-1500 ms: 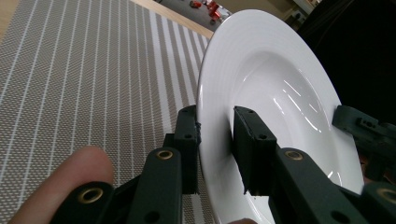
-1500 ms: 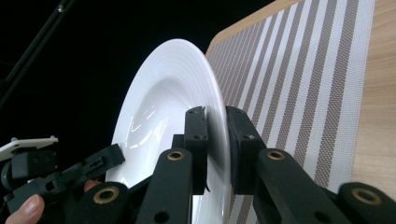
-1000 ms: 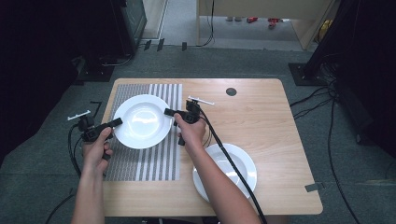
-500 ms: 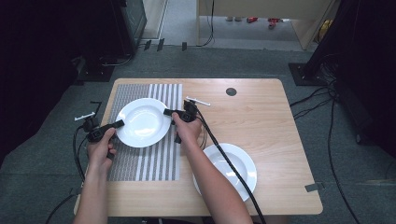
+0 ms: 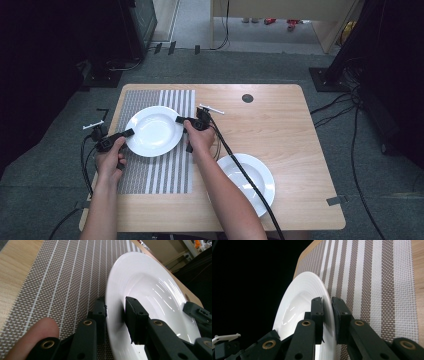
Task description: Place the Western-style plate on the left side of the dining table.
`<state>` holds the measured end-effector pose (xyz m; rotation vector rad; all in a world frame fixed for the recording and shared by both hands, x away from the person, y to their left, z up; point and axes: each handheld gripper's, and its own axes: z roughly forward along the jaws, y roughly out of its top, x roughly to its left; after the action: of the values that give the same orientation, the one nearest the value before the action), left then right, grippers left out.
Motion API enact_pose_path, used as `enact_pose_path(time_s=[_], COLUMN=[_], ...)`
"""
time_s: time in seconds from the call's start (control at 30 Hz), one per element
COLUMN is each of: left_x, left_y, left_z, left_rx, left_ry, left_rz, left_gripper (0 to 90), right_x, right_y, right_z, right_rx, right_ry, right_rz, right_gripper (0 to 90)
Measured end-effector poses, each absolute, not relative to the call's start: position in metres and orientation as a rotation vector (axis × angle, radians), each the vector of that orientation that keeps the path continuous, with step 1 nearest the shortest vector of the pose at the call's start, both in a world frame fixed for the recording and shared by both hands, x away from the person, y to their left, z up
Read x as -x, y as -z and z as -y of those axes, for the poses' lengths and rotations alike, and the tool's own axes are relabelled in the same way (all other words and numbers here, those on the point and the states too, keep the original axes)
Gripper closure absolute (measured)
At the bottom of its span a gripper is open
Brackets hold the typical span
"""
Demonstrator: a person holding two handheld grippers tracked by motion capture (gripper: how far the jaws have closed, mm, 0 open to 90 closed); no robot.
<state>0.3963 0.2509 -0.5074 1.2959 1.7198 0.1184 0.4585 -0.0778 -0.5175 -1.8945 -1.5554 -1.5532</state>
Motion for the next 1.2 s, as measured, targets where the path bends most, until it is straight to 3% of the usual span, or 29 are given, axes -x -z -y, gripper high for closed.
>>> enact_pose_path(time_s=[0.3,0.43,0.57,0.67,1.2], left_x=[-0.397,-0.396,-0.396,-0.393,-0.376], left_y=[0.509,0.508,0.506,0.503,0.479], left_z=[-0.249,-0.245,-0.242,-0.244,-0.236], left_rx=[-1.313,-1.336,-1.371,-1.382,-1.419], left_ry=[-0.139,-0.167,-0.169,-0.196,-0.281], left_rz=[-1.712,-1.699,-1.700,-1.720,-1.658], left_gripper=[72.0,64.6,51.0,45.5,34.0], right_x=[-0.459,-0.459,-0.457,-0.454,-0.435], right_y=[0.528,0.526,0.521,0.520,0.479], right_z=[0.077,0.076,0.074,0.074,0.106], right_rx=[1.906,1.900,1.879,1.872,1.736], right_ry=[1.555,1.562,1.582,1.583,1.701], right_rz=[1.555,1.604,1.615,1.615,1.886], right_gripper=[81.0,79.4,64.9,61.7,39.2])
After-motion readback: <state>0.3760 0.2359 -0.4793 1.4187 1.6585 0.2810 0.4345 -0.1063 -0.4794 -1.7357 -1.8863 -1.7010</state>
